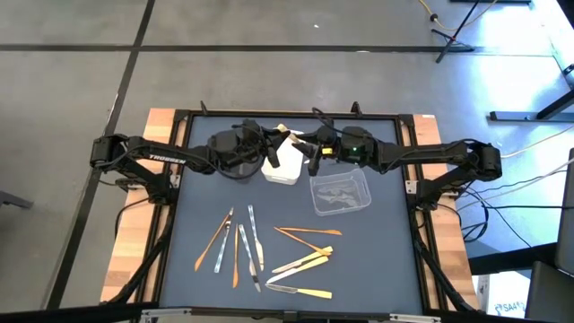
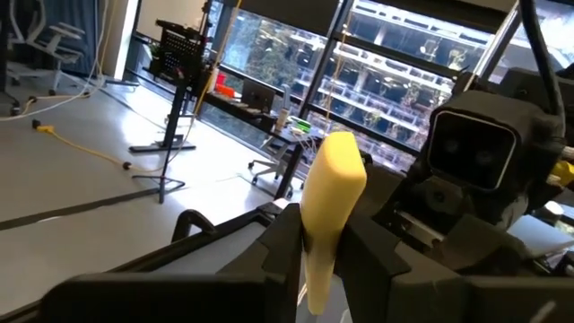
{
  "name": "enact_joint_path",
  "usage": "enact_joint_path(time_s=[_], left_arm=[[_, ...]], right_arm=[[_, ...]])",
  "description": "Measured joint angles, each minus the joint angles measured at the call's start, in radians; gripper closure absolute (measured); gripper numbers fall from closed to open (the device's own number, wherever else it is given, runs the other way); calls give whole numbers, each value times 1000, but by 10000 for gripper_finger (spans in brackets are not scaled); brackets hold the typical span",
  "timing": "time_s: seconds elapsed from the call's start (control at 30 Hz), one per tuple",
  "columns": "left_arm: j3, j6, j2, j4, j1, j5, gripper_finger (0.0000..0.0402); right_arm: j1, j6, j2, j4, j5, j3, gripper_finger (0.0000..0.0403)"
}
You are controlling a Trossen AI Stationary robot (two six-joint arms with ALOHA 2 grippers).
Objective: Sort silverware by color (type)
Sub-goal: Put the yellow knife into the black bin
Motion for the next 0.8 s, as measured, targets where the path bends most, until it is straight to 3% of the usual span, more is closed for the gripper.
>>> enact_joint_path(time_s=[0.2, 0.4, 0.6, 0.8], left_arm=[[-1, 17, -12, -33, 0, 11, 347], [21, 15, -63, -141, 38, 103, 347], [182, 16, -116, -543, 127, 213, 347], [413, 41, -114, -948, 254, 430, 347]], right_arm=[[0, -52, -95, -128, 4, 0, 220], [0, -79, -255, -325, 52, 0, 214], [0, -80, -377, -472, 128, 0, 216], [0, -77, -419, -572, 151, 0, 217]])
